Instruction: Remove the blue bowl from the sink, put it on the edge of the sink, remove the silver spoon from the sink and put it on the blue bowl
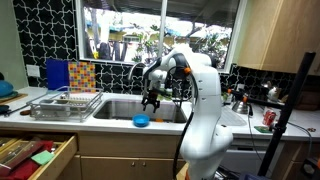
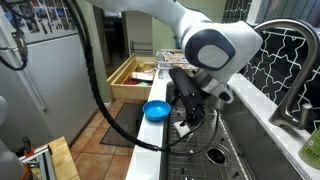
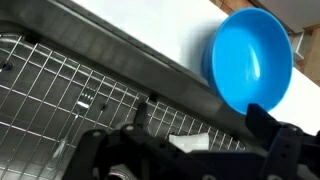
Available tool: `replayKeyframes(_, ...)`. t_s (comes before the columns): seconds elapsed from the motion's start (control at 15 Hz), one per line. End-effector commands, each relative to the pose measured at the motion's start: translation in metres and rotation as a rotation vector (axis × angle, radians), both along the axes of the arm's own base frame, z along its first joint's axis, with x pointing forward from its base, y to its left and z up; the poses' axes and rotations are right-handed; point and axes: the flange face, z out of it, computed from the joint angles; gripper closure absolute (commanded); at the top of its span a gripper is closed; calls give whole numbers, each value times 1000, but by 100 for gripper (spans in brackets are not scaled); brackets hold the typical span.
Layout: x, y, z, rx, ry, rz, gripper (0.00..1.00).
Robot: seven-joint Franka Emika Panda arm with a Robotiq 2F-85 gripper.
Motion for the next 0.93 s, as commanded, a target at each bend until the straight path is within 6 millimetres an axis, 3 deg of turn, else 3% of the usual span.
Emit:
replayKeyframes(0.0,20,-13,-8,-63,-39,126,0)
replayKeyframes(0.33,49,-30,-50,-62,-78,305,0)
replayKeyframes(0.53,62,-28,-75,-40,-167,438,0)
replayKeyframes(0.6,54,-24,-61,-51,-128,365,0)
replayKeyframes(0.73,57,-23,-70,-46,-124,375,0)
replayKeyframes(0.87,57,-23,-66,-50,-130,374,0)
